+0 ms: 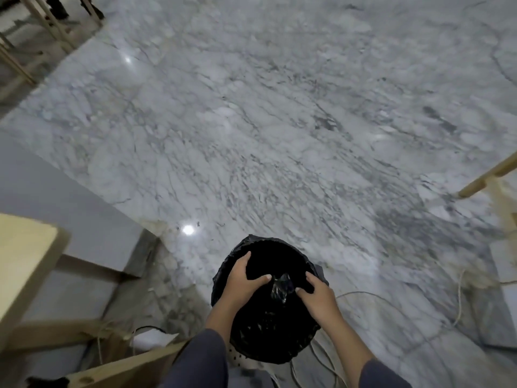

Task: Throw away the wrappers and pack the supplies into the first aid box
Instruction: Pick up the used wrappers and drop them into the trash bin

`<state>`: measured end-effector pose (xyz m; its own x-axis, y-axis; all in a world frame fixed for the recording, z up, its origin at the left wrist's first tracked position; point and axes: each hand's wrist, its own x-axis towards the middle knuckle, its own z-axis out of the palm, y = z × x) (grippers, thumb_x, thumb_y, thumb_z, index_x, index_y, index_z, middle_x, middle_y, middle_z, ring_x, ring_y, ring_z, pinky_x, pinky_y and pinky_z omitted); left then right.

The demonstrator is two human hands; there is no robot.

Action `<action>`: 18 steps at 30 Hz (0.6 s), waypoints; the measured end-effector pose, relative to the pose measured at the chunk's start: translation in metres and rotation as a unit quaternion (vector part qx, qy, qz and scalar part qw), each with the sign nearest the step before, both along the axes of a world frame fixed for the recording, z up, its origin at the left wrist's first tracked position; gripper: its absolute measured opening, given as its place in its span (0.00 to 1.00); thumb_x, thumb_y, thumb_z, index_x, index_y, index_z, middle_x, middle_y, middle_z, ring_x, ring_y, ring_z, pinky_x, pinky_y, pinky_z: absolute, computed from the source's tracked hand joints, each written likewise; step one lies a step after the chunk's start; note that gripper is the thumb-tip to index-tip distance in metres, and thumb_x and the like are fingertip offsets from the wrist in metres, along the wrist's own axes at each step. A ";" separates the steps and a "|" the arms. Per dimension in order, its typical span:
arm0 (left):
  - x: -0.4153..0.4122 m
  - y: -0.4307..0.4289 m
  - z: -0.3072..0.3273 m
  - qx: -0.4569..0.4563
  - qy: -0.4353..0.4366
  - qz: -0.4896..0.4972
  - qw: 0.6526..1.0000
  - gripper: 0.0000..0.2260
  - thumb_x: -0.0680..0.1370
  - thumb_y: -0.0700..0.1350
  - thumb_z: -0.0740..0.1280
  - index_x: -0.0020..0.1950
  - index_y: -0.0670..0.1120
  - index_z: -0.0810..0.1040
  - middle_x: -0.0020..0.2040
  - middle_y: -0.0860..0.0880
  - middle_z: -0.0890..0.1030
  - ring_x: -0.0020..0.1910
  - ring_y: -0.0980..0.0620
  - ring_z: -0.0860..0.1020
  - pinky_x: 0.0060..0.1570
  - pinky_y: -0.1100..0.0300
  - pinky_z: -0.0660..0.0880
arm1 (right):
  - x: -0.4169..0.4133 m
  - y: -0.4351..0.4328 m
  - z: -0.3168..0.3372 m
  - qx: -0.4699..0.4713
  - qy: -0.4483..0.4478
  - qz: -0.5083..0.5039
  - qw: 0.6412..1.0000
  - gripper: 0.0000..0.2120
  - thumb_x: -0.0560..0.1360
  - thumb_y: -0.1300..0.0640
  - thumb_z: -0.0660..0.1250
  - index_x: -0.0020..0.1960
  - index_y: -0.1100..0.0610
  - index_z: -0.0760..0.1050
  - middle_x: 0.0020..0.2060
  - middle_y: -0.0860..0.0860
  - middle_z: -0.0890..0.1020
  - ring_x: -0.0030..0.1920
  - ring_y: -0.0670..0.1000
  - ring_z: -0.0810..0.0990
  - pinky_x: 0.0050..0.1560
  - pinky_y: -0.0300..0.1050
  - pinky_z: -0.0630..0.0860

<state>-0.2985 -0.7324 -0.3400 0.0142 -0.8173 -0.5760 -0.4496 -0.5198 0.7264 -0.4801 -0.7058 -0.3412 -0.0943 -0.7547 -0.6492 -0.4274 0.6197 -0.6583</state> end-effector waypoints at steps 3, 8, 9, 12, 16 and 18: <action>-0.007 -0.003 0.043 -0.044 -0.032 -0.042 0.998 0.39 0.73 0.52 0.74 0.78 0.46 0.58 0.78 0.47 0.61 0.76 0.48 0.60 0.74 0.51 0.61 | -0.010 -0.002 0.040 -0.042 0.008 0.016 0.999 0.25 0.77 0.57 0.63 0.72 0.57 0.62 0.68 0.54 0.71 0.66 0.53 0.72 0.60 0.38 0.67; -0.025 -0.003 0.135 -0.119 -0.070 -0.088 0.987 0.38 0.76 0.52 0.71 0.79 0.47 0.54 0.80 0.48 0.53 0.79 0.48 0.54 0.74 0.55 0.56 | -0.032 0.005 0.126 -0.115 0.011 0.028 0.993 0.27 0.78 0.56 0.61 0.74 0.58 0.57 0.73 0.53 0.64 0.72 0.53 0.63 0.70 0.42 0.60; -0.028 -0.002 0.154 -0.140 -0.077 -0.091 0.983 0.38 0.76 0.51 0.71 0.79 0.47 0.53 0.80 0.48 0.53 0.78 0.48 0.54 0.75 0.54 0.58 | -0.036 0.008 0.143 -0.132 0.016 0.032 0.991 0.27 0.78 0.56 0.61 0.74 0.58 0.55 0.74 0.53 0.62 0.73 0.53 0.62 0.71 0.43 0.59; -0.032 0.005 0.213 -0.194 -0.084 -0.091 0.973 0.38 0.76 0.52 0.70 0.79 0.48 0.52 0.80 0.50 0.53 0.78 0.49 0.54 0.75 0.53 0.58 | -0.042 0.013 0.195 -0.185 0.035 0.042 0.981 0.29 0.78 0.55 0.61 0.75 0.58 0.54 0.75 0.54 0.59 0.74 0.54 0.60 0.74 0.47 0.58; -0.015 0.029 0.286 -0.262 -0.095 -0.090 0.956 0.38 0.77 0.54 0.69 0.80 0.48 0.51 0.80 0.52 0.52 0.79 0.51 0.53 0.74 0.54 0.55 | -0.030 0.023 0.263 -0.261 0.047 0.060 0.962 0.28 0.78 0.55 0.61 0.75 0.58 0.55 0.75 0.54 0.59 0.74 0.54 0.60 0.73 0.47 0.59; 0.004 0.045 0.318 -0.297 -0.122 -0.080 0.944 0.38 0.77 0.54 0.69 0.80 0.48 0.51 0.80 0.51 0.53 0.79 0.51 0.53 0.74 0.55 0.55 | -0.013 0.033 0.296 -0.294 0.043 0.073 0.952 0.28 0.78 0.54 0.61 0.75 0.57 0.55 0.75 0.53 0.60 0.73 0.54 0.62 0.72 0.47 0.61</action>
